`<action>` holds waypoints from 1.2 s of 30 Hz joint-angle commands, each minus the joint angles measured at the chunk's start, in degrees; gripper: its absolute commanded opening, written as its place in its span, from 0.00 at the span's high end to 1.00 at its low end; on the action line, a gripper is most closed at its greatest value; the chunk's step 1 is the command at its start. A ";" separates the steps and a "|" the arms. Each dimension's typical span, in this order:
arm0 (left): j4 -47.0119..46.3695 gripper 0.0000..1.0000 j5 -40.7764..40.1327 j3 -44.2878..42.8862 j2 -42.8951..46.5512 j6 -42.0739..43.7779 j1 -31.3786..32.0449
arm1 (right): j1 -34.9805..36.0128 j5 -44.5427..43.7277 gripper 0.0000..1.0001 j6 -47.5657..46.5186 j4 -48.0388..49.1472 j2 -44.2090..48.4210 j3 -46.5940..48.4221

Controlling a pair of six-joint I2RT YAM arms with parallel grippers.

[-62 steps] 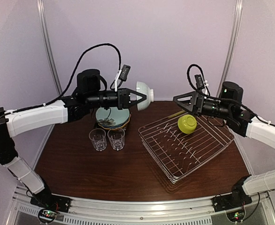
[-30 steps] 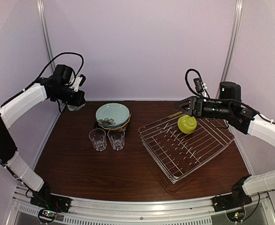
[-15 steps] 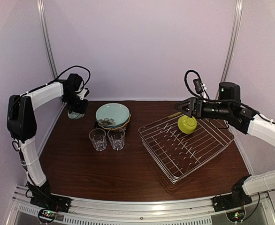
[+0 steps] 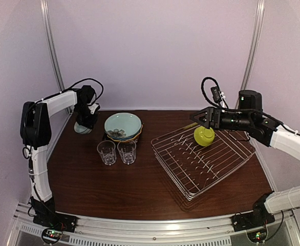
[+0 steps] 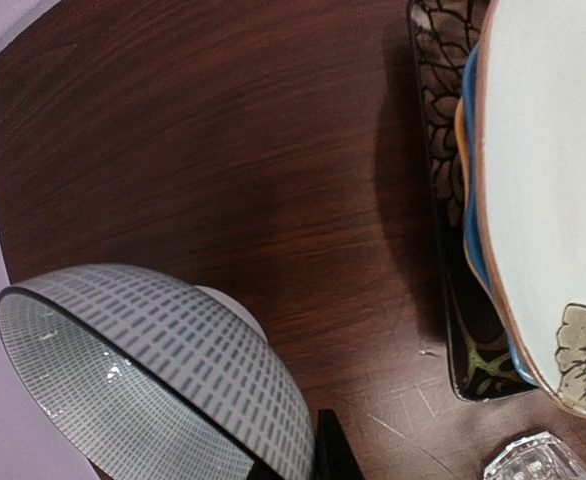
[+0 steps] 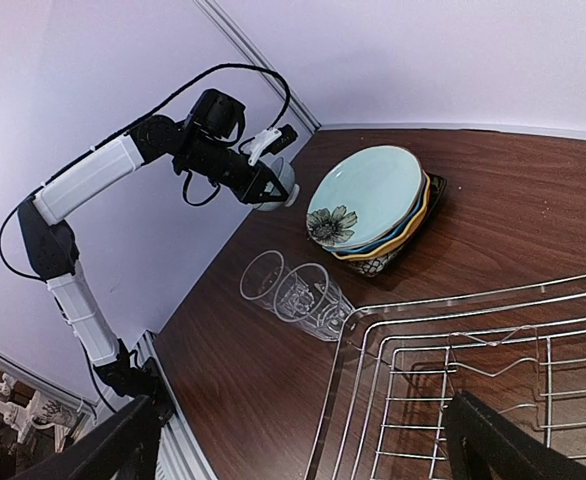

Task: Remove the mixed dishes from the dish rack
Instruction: Place the bowl at the corner of the board.

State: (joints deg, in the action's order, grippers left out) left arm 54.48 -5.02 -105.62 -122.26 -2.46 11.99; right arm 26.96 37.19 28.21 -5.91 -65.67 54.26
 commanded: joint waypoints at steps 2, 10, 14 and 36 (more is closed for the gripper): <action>1.36 1.00 -3.37 -2.25 -1.54 1.89 -0.21 | -0.29 -0.67 0.00 -0.44 0.46 -0.51 0.76; 2.70 1.00 -4.22 -2.83 -4.21 1.87 -0.15 | -0.25 -0.54 0.00 0.15 0.90 -0.47 0.77; 3.04 1.00 -5.23 -2.84 -5.07 1.86 -0.08 | -0.28 -0.45 0.00 0.26 0.99 -0.34 0.67; 3.79 0.52 -4.43 -3.54 -4.61 1.09 1.45 | -0.30 -3.59 0.00 -2.11 -2.70 0.72 1.50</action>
State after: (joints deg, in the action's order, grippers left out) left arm 58.13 -9.54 -107.79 -127.96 -0.99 12.80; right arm 26.96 36.49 28.21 -6.55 -66.00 54.26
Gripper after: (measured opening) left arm 0.431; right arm 0.996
